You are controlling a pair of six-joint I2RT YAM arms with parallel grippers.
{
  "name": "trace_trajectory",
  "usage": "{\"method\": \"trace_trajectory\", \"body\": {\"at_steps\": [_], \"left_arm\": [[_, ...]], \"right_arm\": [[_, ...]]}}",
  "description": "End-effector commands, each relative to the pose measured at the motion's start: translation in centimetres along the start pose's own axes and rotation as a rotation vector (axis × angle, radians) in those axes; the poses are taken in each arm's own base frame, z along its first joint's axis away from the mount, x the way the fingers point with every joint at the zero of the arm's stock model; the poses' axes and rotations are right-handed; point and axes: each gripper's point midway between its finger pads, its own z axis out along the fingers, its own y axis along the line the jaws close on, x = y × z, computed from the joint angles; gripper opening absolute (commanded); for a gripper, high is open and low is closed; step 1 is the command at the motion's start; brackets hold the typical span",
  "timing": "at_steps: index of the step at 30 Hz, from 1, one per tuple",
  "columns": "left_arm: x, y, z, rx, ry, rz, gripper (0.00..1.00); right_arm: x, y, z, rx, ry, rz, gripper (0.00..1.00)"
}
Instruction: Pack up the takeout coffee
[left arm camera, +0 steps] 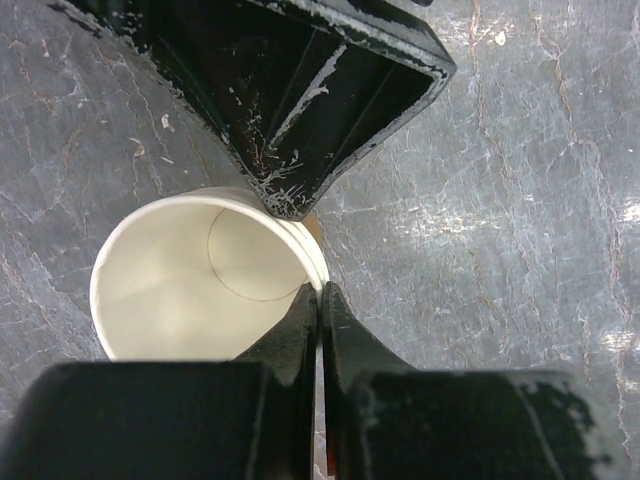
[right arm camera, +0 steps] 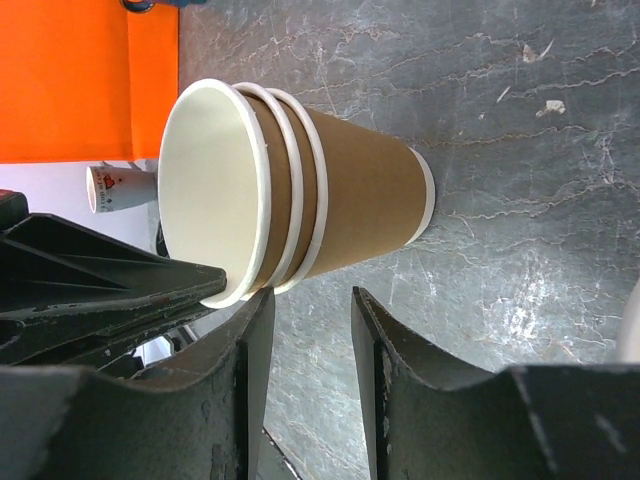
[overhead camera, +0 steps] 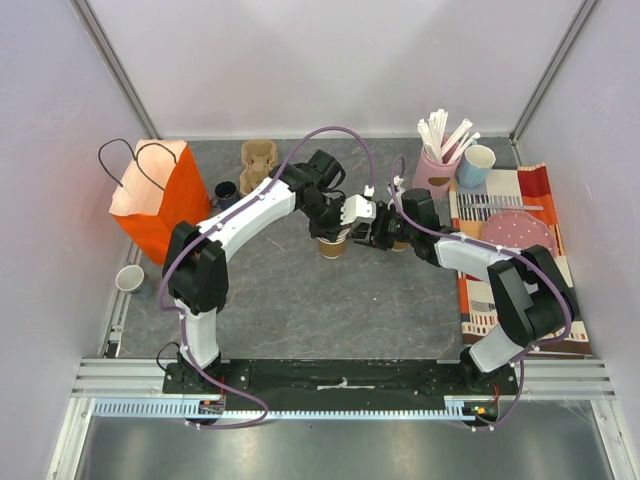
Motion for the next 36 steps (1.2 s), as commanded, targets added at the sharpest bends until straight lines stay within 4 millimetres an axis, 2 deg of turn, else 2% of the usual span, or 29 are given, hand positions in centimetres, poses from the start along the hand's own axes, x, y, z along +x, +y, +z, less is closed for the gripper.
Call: {"method": "trace_trajectory", "body": {"at_steps": [1, 6, 8, 10, 17, 24, 29, 30, 32, 33, 36], "left_arm": [[-1.7, 0.0, -0.2, 0.007, -0.048, -0.06, 0.02], [-1.6, 0.6, -0.1, -0.041, -0.054, -0.108, 0.02], [-2.2, 1.3, -0.5, -0.09, -0.078, -0.104, 0.02], [-2.0, 1.1, -0.4, -0.096, -0.087, -0.108, 0.02], [-2.9, 1.2, -1.1, -0.113, -0.121, -0.109, 0.02], [-4.8, 1.6, -3.4, -0.127, -0.144, -0.114, 0.02], [-4.8, 1.6, -4.4, -0.142, -0.126, -0.12, 0.02], [-5.5, 2.1, -5.2, -0.165, -0.138, -0.111, 0.02], [-5.5, 2.7, -6.2, -0.193, -0.121, -0.125, 0.02], [-6.3, 3.2, -7.3, -0.221, -0.137, -0.116, 0.02], [-6.6, 3.0, -8.7, -0.229, -0.128, -0.127, 0.02]], "right_arm": [[-1.8, 2.5, 0.3, -0.084, -0.042, -0.005, 0.44], [-2.4, 3.8, 0.1, -0.126, -0.069, 0.021, 0.44], [-2.8, 3.8, 0.1, -0.122, -0.086, 0.032, 0.44], [-2.9, 3.7, 0.1, -0.118, -0.095, 0.053, 0.44], [-2.8, 1.7, 1.1, -0.05, -0.107, 0.094, 0.43], [-3.0, 0.8, 1.3, -0.004, -0.112, 0.081, 0.42], [-3.3, 0.8, 1.2, 0.016, -0.115, 0.063, 0.42], [-3.7, 1.1, 1.2, 0.012, -0.119, 0.047, 0.42], [-3.9, 1.2, 1.0, 0.025, -0.121, 0.034, 0.42], [-4.2, 1.6, 0.9, 0.022, -0.125, 0.024, 0.43], [-4.4, 1.6, 0.7, 0.038, -0.122, 0.001, 0.43]]}}
